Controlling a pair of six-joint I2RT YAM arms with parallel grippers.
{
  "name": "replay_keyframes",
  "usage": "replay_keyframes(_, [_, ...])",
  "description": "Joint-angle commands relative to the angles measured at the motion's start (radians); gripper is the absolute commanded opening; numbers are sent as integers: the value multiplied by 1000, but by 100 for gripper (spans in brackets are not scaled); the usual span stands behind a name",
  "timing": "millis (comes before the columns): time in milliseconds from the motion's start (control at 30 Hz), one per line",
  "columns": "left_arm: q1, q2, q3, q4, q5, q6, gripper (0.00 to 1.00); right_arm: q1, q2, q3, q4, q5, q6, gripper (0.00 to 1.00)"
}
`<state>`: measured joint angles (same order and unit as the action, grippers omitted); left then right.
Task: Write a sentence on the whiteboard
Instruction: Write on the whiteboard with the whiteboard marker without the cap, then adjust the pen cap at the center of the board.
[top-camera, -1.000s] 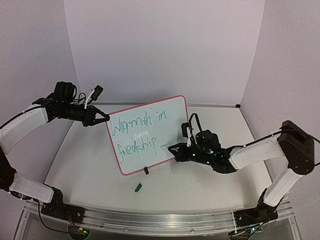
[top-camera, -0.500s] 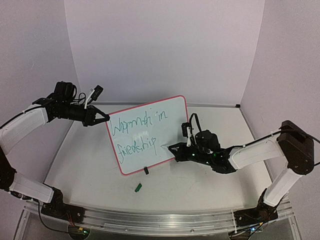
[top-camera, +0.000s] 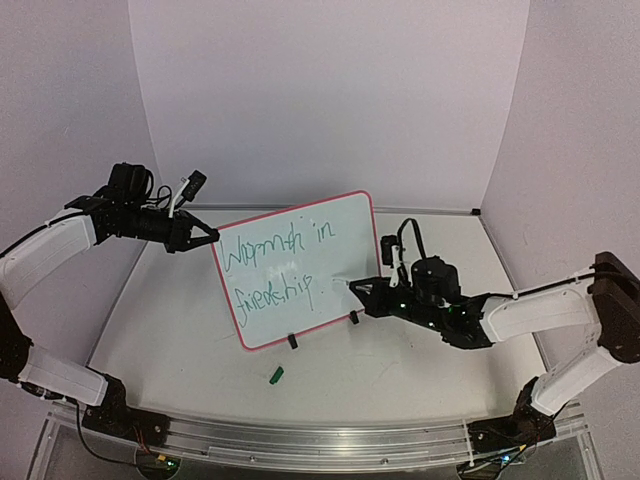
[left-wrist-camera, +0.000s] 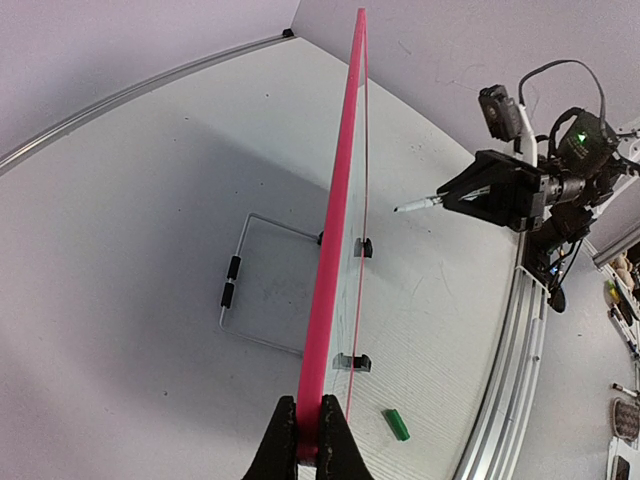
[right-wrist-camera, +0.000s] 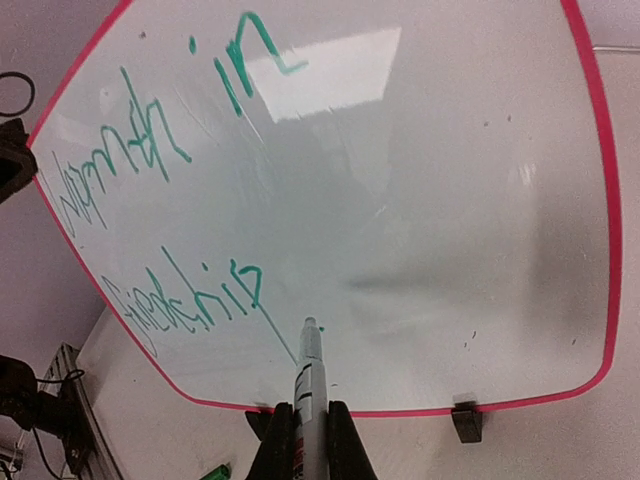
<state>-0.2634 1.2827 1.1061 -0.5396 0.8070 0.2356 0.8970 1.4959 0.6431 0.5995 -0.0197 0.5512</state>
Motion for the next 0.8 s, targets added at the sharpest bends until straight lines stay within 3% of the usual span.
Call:
replay_keyframes(0, [-46,35,-24,-103,-51,27,0,-7,-110,-35,-9,104,-37,0])
replay_keyframes(167, [-45,29,-25,-102,-53,22,7,-7,-165,-64,-17,148,-41,0])
replay_keyframes(467, [-46,15,-28,-94,-60,15,34,-7,-186,-75,-22,158,-36,0])
replay_keyframes(700, [-46,-36,-41,-79,-104,12,60,-6,-219,-79,-40,165,-42,0])
replay_keyframes(767, [-45,-59,-49,-70,-128,8,73,-7,-232,-83,-49,168,-45,0])
